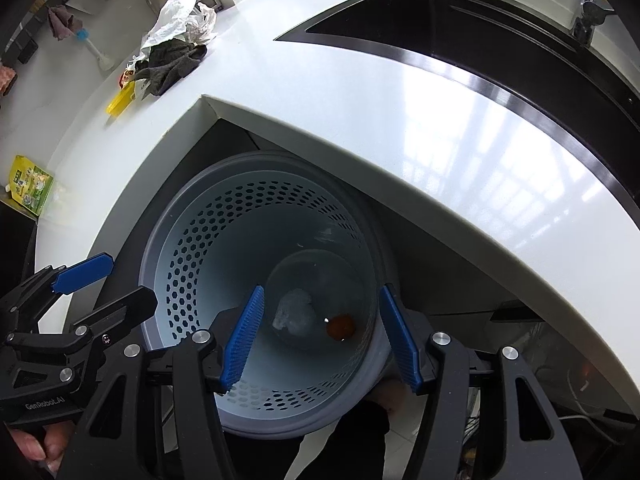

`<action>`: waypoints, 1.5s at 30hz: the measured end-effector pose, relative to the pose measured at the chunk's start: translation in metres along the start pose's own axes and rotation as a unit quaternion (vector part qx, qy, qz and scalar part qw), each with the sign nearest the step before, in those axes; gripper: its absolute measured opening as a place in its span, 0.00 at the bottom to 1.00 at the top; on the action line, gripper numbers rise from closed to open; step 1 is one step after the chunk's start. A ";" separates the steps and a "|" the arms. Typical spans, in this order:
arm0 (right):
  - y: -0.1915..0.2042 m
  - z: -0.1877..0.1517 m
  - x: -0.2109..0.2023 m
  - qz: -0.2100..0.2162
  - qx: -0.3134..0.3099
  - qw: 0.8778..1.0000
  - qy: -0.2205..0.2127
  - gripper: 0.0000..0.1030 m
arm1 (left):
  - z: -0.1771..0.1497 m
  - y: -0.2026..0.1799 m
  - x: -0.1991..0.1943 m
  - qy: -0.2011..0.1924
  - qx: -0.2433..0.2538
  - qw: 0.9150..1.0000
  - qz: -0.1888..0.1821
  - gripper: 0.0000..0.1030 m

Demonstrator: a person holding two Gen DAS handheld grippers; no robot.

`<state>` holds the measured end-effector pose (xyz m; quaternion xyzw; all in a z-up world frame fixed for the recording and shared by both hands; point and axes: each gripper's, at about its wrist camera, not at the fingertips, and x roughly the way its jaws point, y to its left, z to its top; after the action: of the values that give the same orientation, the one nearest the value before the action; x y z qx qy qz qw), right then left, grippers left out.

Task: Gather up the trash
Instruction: 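Open the right gripper to drop the orange while the left gripper releases the bag into the bin, then move both open grippers from the bin back over the counter items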

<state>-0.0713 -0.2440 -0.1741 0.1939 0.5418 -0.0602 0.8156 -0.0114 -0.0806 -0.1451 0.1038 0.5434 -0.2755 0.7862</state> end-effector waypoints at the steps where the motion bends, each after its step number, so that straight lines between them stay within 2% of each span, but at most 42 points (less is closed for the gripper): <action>1: -0.001 0.000 -0.001 0.001 0.000 1.000 0.000 0.56 | 0.001 -0.001 -0.001 -0.001 -0.001 1.000 0.002 0.78; 11: -0.001 0.003 -0.012 0.012 -0.010 1.000 -0.008 0.56 | 0.008 -0.005 -0.015 -0.016 -0.011 1.000 0.015 0.78; 25: -0.015 0.007 -0.047 0.041 -0.038 0.998 -0.036 0.56 | 0.019 -0.022 -0.051 -0.060 -0.043 0.996 0.043 0.78; 35: -0.023 0.018 -0.080 0.058 -0.082 0.993 -0.070 0.58 | 0.019 -0.033 -0.075 -0.102 -0.083 0.989 0.069 0.80; 45: -0.019 0.038 -0.094 0.078 -0.108 0.987 -0.089 0.60 | 0.015 -0.018 -0.106 -0.135 -0.124 0.977 0.111 0.84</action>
<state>-0.0827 -0.2863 -0.0812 0.1397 0.4534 0.0452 0.8791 -0.0363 -0.0687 -0.0404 0.0276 0.4475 -0.1285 0.8846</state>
